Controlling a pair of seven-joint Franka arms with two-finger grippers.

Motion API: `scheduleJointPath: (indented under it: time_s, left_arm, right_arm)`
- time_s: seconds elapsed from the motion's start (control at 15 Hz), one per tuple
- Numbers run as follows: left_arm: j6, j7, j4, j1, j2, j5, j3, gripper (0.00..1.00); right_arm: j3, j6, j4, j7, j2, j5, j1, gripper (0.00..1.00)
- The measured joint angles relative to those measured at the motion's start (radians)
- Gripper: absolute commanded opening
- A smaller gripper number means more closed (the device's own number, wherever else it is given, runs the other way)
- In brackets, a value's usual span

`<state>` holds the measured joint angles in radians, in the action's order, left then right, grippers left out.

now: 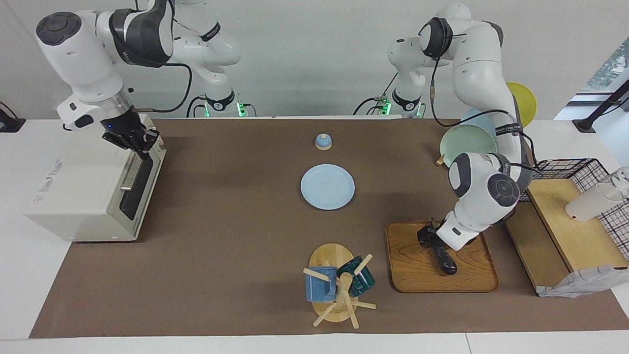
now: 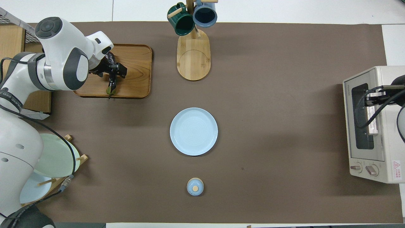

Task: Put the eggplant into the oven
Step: 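Grasp the eggplant with the left gripper and lift it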

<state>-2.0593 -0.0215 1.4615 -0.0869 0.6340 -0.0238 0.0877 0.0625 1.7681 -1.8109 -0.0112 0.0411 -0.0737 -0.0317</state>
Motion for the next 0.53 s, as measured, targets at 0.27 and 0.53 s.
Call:
scheduleJointPath:
  time_s: [0.27,0.53]
  left_arm:
    - [-0.071,-0.009,0.055,0.0,-0.012,0.0,0.0,0.87]
    - [-0.083,-0.012,0.073,0.001,-0.026,0.001,-0.003,0.52]
  right_arm:
    - [0.001,0.053,-0.044,0.073,0.007,-0.064,-0.017,0.0]
    - [0.001,0.114,-0.099,0.1,-0.002,-0.08,-0.059,0.0]
